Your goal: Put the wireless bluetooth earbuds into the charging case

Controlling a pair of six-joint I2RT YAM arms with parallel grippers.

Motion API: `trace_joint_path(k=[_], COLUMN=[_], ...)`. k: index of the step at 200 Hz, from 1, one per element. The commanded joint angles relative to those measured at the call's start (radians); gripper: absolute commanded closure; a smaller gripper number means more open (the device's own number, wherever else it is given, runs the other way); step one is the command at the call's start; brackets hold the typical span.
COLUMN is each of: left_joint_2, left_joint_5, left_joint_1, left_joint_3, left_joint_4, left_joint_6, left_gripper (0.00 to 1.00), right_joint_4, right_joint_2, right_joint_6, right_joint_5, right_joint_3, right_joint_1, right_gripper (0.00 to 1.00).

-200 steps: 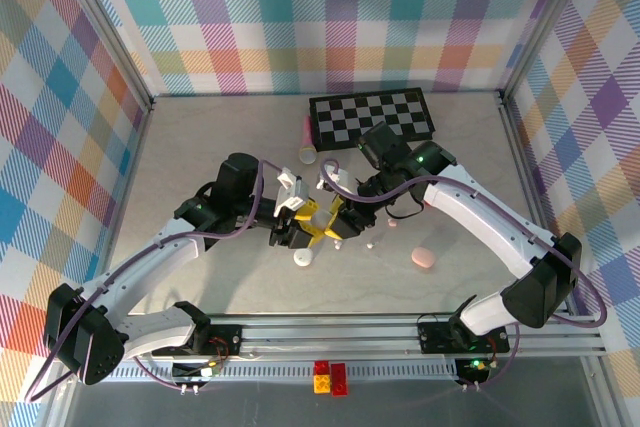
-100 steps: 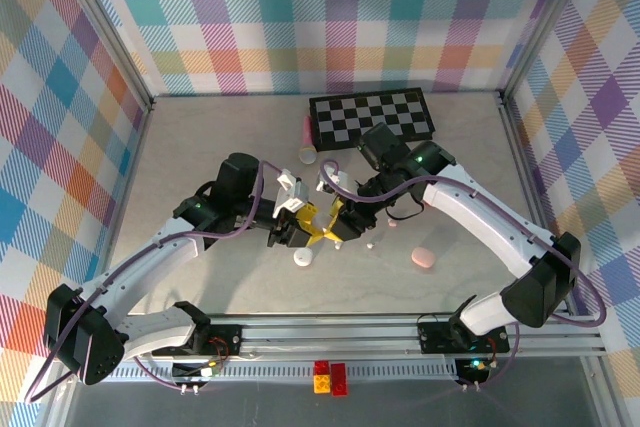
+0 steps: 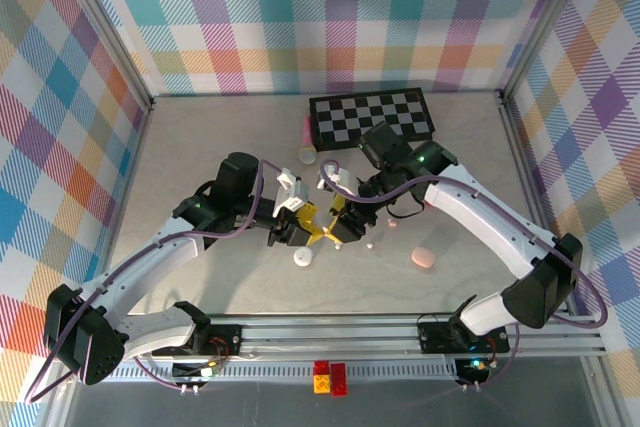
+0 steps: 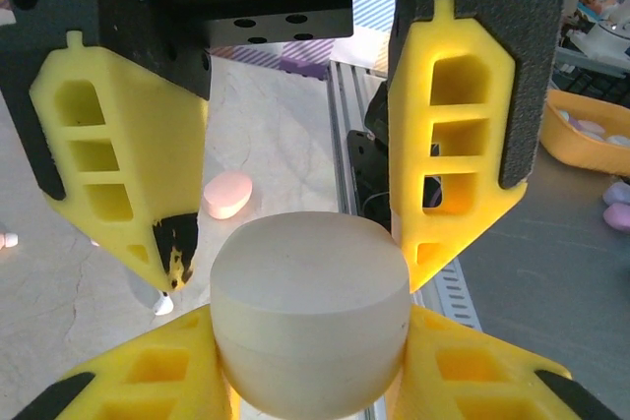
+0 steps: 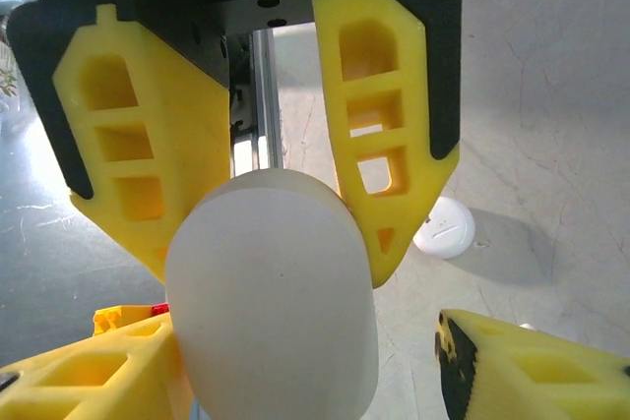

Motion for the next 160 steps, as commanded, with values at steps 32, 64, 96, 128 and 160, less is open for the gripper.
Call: trace_joint_path(k=[32,64,96,128,160], left_joint_2=[-0.039,-0.052,-0.058,-0.072,-0.089], left_joint_5=[0.024,0.026,0.022,0.009,-0.029], left_joint_1=[0.007,0.007,0.007,0.007,0.007], left_joint_3=[-0.029,-0.04,-0.06,-0.093,-0.158], left_joint_4=[0.079,0.102,0.134,0.204,0.373], left_joint_6=[-0.022,-0.039,-0.058,-0.098,-0.192], left_gripper=[0.7,0.7,0.7,0.69,0.69], right_joint_4=[0.083,0.108,0.15,0.183,0.209], right_joint_2=[-0.071,-0.079,-0.102,-0.128,-0.172], right_joint_6=[0.071,0.095,0.131,0.153,0.149], right_joint_5=[0.046,0.074,0.088,0.075,0.001], right_joint_3=[-0.022,-0.026,-0.034,-0.033,-0.037], right_joint_1=[-0.05,-0.059,-0.08,-0.103,-0.104], right_gripper=[0.29,0.26,0.24,0.2,0.17])
